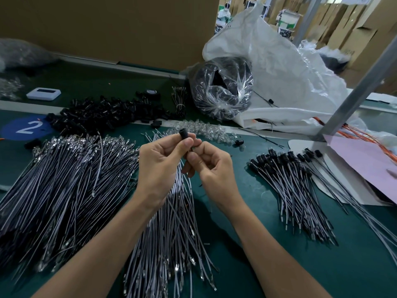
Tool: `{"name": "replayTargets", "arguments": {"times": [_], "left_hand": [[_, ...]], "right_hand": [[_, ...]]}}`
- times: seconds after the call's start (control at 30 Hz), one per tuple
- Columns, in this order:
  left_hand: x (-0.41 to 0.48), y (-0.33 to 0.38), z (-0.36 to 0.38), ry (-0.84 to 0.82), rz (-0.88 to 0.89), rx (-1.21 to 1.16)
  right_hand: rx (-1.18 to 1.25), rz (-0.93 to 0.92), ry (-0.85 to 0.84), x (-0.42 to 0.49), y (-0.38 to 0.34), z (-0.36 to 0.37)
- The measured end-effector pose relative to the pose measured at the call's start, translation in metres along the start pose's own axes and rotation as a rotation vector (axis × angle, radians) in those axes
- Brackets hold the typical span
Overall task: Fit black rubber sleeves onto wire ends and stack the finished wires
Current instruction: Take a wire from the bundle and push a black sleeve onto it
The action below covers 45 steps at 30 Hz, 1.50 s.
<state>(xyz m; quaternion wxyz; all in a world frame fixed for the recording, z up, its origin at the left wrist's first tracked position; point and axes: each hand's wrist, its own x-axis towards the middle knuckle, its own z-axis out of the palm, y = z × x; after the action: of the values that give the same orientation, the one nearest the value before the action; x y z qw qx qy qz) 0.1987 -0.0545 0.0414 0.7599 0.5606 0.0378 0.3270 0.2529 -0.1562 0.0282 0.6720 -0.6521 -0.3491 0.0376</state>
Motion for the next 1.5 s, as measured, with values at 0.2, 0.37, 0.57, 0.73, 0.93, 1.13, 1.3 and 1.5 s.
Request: {"name": "replayTargets", "arguments": {"times": [0.2,0.37,0.57,0.73,0.93,1.13,1.3,1.5], "left_hand": [[-0.002,0.001,0.005,0.056,-0.118,-0.078],[0.003,0.002,0.003,0.02,-0.096,0.024],[0.003,0.0,0.008,0.055,-0.196,-0.02],[0.018,0.012,0.006,0.121,-0.279,-0.158],[0.028,0.011,-0.025,0.086,-0.481,-0.2],[0.023,0.0,-0.035,-0.102,-0.555,-0.064],[0.022,-0.003,-0.034,-0.073,-0.48,0.007],[0.018,-0.01,-0.031,-0.076,-0.421,0.081]], "right_hand": [[0.016,-0.032,-0.008,0.001,0.0,-0.001],[-0.102,-0.03,0.003,0.001,0.0,-0.006],[-0.16,-0.016,0.042,0.001,0.0,-0.007],[-0.167,0.004,-0.024,0.0,-0.003,-0.005],[-0.206,0.088,-0.062,0.01,-0.002,-0.019],[-0.755,0.237,0.108,0.056,0.018,-0.032],[-0.964,0.274,-0.048,0.092,0.033,-0.02],[-1.043,0.242,-0.081,0.1,0.047,-0.02]]}}
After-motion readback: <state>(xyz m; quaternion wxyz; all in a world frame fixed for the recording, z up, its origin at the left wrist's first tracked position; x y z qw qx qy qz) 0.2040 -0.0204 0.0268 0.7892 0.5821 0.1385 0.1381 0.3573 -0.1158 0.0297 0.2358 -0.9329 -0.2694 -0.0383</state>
